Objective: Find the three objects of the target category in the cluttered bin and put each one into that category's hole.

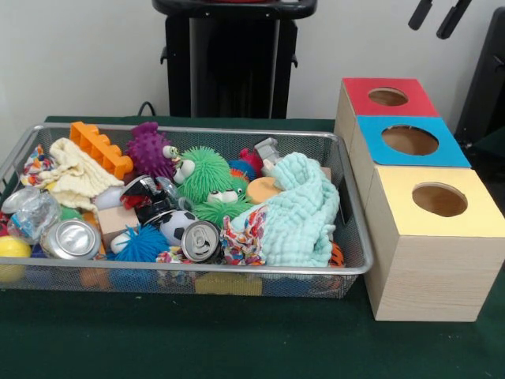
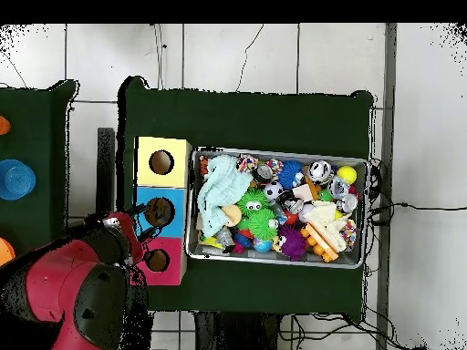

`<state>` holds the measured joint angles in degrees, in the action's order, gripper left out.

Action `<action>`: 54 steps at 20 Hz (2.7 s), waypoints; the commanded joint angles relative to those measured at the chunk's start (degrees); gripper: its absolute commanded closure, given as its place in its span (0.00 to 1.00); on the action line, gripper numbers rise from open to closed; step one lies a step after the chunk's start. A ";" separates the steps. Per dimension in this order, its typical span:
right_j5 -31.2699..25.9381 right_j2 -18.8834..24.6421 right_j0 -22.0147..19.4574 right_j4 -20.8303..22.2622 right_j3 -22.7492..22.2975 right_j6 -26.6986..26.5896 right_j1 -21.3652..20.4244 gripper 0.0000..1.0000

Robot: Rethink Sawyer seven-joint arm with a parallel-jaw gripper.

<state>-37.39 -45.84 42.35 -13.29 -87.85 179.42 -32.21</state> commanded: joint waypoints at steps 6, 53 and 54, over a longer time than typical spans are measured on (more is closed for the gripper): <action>1.66 8.05 -2.11 3.08 -5.83 -1.16 -0.77 0.00; 3.54 8.01 -2.46 3.94 -5.65 -0.87 0.07 0.00; 3.62 8.00 -2.46 3.96 -5.66 -0.87 0.08 0.00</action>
<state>-36.83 -44.04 42.16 -13.30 -87.84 179.42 -32.38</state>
